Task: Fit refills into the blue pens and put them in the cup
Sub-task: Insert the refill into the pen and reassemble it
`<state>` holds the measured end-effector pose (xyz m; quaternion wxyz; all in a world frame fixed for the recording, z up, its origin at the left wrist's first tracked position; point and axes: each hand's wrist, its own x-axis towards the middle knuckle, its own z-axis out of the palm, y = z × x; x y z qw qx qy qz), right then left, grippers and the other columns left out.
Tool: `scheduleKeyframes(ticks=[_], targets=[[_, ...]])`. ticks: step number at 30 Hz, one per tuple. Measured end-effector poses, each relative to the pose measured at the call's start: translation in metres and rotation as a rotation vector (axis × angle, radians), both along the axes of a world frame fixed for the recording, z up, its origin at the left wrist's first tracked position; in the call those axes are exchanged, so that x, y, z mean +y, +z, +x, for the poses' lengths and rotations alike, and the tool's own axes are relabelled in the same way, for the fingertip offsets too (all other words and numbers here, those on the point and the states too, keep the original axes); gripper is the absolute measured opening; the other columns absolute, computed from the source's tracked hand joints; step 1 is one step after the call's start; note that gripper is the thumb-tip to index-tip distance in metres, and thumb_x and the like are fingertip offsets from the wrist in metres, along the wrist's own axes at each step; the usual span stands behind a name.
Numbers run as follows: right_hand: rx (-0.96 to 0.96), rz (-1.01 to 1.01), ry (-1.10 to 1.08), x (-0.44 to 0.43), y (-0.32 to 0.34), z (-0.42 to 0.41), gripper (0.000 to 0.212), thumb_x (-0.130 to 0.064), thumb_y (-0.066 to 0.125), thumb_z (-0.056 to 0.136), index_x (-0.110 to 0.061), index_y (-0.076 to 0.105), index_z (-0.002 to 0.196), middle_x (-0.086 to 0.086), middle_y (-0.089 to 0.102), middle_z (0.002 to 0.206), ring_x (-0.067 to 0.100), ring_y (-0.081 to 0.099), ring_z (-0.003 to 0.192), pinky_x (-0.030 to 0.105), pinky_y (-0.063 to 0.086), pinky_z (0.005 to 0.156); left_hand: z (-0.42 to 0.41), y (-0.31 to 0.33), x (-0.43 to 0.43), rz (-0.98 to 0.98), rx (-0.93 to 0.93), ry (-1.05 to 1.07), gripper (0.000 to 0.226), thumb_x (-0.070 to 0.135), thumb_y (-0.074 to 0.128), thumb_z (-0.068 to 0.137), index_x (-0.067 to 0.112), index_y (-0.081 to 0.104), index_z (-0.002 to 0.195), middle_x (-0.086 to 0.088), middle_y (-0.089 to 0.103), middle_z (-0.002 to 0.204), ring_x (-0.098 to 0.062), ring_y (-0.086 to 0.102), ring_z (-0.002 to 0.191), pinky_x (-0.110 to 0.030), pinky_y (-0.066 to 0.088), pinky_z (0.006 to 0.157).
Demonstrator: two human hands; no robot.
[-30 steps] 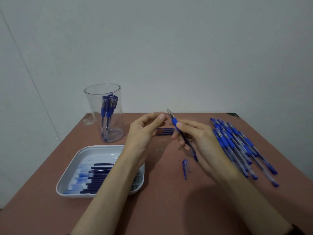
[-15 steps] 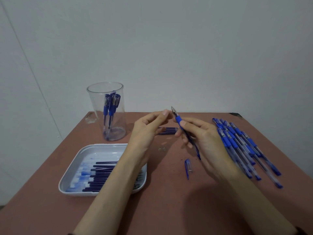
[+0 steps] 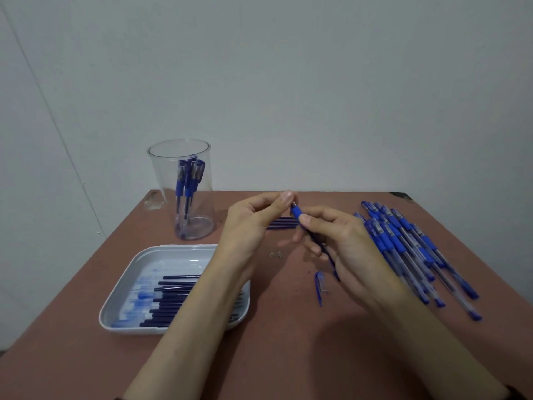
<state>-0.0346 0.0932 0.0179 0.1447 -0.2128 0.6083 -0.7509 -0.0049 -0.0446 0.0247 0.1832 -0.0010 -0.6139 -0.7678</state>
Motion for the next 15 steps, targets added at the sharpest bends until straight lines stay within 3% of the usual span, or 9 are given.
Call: scheduleKeyframes(ticks=[6,9,11,12,15], targets=[[-0.106,-0.043,0.093,0.002,0.002,-0.003,0.019,-0.015,0.061,0.080,-0.004,0.066,0.095,0.010,0.059,0.063,0.010,0.035,0.043,0.022,0.023,0.043,0.002,0.001,0.002,-0.014,0.021,-0.002,0.018,0.025,0.065,0.078,0.008,0.071,0.080,0.000,0.069,0.073,-0.006,0.064,0.074,-0.015,0.051,0.072],[-0.069,0.000,-0.004,0.001,0.003,-0.005,0.012,-0.009,0.058,0.089,-0.004,0.066,0.097,0.009,0.059,0.063,0.011,0.038,0.045,0.023,0.024,0.042,0.001,-0.001,0.003,-0.085,0.000,0.028,0.016,0.029,0.063,0.084,0.016,0.072,0.090,0.003,0.073,0.083,-0.005,0.066,0.082,-0.017,0.051,0.079],[-0.079,0.018,-0.134,0.003,0.004,-0.009,0.014,-0.011,0.058,0.091,-0.005,0.066,0.100,0.007,0.061,0.064,0.011,0.040,0.046,0.025,0.024,0.043,-0.001,-0.003,0.006,-0.140,-0.048,0.054,0.014,0.031,0.058,0.090,0.024,0.068,0.097,0.006,0.072,0.090,-0.006,0.067,0.087,-0.016,0.052,0.073],[-0.097,0.017,-0.200,0.004,0.005,-0.012,0.013,-0.012,0.059,0.091,-0.006,0.065,0.101,0.006,0.062,0.064,0.012,0.041,0.047,0.025,0.024,0.044,-0.002,-0.005,0.008,-0.237,-0.076,0.097,0.012,0.033,0.057,0.091,0.026,0.066,0.097,0.009,0.070,0.088,-0.005,0.065,0.083,-0.016,0.050,0.069],[-0.135,-0.025,-0.329,0.010,0.007,-0.017,0.006,-0.010,0.058,0.092,-0.009,0.063,0.091,0.006,0.062,0.063,0.011,0.043,0.044,0.021,0.029,0.040,-0.001,-0.014,0.016,-0.805,-0.132,0.200,0.013,0.036,0.062,0.087,0.027,0.067,0.094,0.011,0.065,0.076,-0.003,0.059,0.070,-0.021,0.046,0.069]])
